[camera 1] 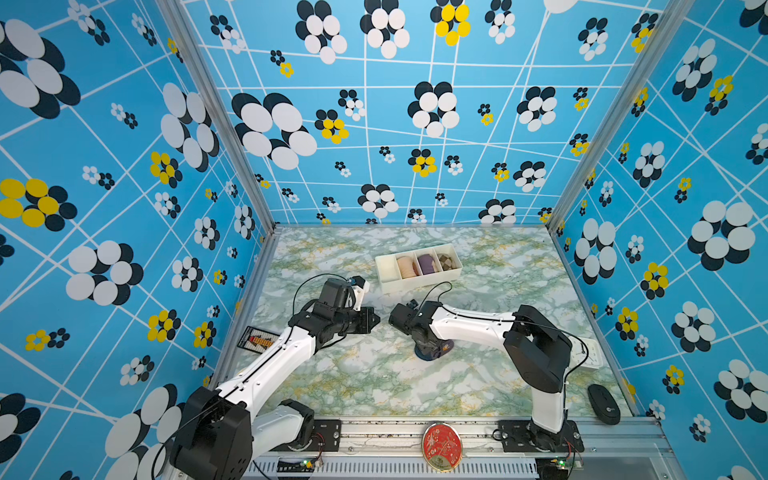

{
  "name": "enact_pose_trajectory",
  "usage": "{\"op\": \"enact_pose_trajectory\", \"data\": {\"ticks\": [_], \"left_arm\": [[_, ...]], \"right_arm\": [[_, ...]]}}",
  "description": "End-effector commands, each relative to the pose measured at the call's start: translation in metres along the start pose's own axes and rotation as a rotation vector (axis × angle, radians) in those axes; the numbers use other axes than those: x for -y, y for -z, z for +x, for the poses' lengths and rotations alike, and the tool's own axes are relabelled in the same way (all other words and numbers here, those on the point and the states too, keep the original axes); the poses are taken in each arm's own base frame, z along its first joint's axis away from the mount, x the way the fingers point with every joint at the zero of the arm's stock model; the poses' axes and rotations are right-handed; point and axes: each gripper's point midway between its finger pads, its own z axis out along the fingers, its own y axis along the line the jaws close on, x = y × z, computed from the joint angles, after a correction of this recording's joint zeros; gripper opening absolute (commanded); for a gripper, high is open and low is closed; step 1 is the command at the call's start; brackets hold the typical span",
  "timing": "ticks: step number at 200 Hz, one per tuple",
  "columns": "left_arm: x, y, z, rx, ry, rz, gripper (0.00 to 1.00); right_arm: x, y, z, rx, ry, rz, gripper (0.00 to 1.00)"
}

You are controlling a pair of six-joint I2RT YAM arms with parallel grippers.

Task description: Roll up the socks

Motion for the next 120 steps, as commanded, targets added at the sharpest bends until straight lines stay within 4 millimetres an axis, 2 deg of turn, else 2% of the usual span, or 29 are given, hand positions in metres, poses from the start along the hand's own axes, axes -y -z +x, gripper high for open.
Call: {"op": "enact_pose_trajectory", "data": {"ticks": [1, 120], "left_arm": [[-0.005, 0.0, 0.006, -0.017, -0.007, -0.009, 0.04], [-0.013, -0.011, 0.011, -0.036, 0.008, -0.01, 0.04]], "right_arm": [[-0.011, 0.004, 0.009, -0.025, -0.008, -0.062, 0.36], [-0.021, 0.033, 0.001, 0.045, -0.013, -0.139, 0.44]]}}
